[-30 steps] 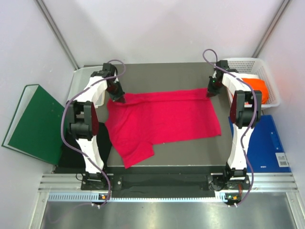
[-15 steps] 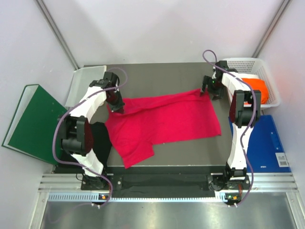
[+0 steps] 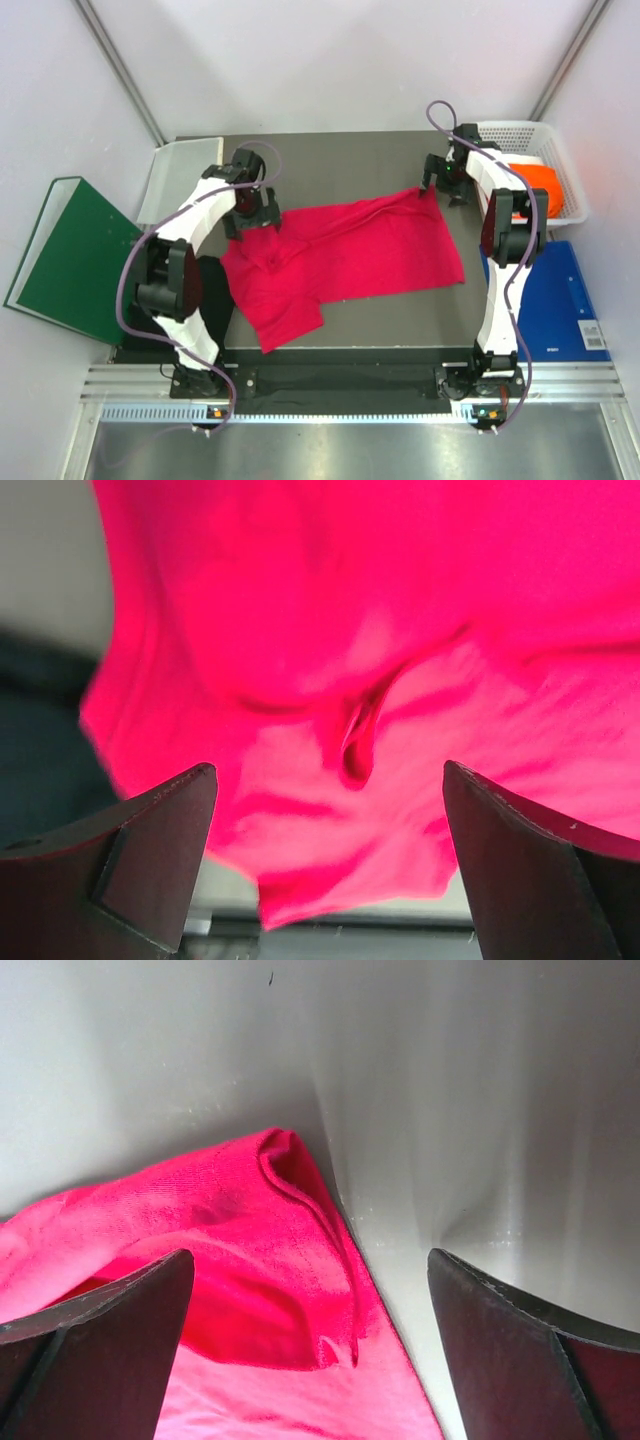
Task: Fold and stack the t-shirts
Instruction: Fold the flattened tshirt in 1/3 of the way, then grap the side of the flattened tshirt closest away from the robot with both arms, then fold the other side of the tshirt into a rectangle
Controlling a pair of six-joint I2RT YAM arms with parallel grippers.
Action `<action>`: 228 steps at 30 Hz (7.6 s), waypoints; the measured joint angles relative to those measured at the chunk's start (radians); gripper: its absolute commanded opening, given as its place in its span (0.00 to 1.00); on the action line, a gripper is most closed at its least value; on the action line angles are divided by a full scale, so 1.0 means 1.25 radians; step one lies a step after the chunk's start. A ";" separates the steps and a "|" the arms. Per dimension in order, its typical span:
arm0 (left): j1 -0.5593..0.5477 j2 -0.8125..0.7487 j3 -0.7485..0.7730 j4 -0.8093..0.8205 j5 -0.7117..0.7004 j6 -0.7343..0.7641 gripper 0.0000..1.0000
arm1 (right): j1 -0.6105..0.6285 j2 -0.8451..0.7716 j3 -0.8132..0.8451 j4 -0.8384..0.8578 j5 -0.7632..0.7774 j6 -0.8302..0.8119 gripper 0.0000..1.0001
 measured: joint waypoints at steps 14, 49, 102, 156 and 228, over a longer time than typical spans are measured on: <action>0.000 0.254 0.135 0.097 0.095 0.047 0.69 | -0.006 0.007 0.010 -0.006 0.005 0.012 1.00; -0.067 -0.023 -0.140 0.028 0.164 0.076 0.00 | -0.014 0.028 0.027 0.005 -0.027 0.056 1.00; 0.129 0.400 0.331 0.057 -0.031 0.039 0.00 | -0.024 0.133 0.119 0.083 -0.165 0.121 0.00; 0.001 0.102 0.067 0.150 0.086 0.157 0.99 | -0.094 -0.402 -0.478 0.195 -0.073 0.162 0.94; -0.149 -0.003 0.084 0.016 -0.257 0.080 0.00 | -0.048 -0.411 -0.453 0.097 -0.060 0.231 0.02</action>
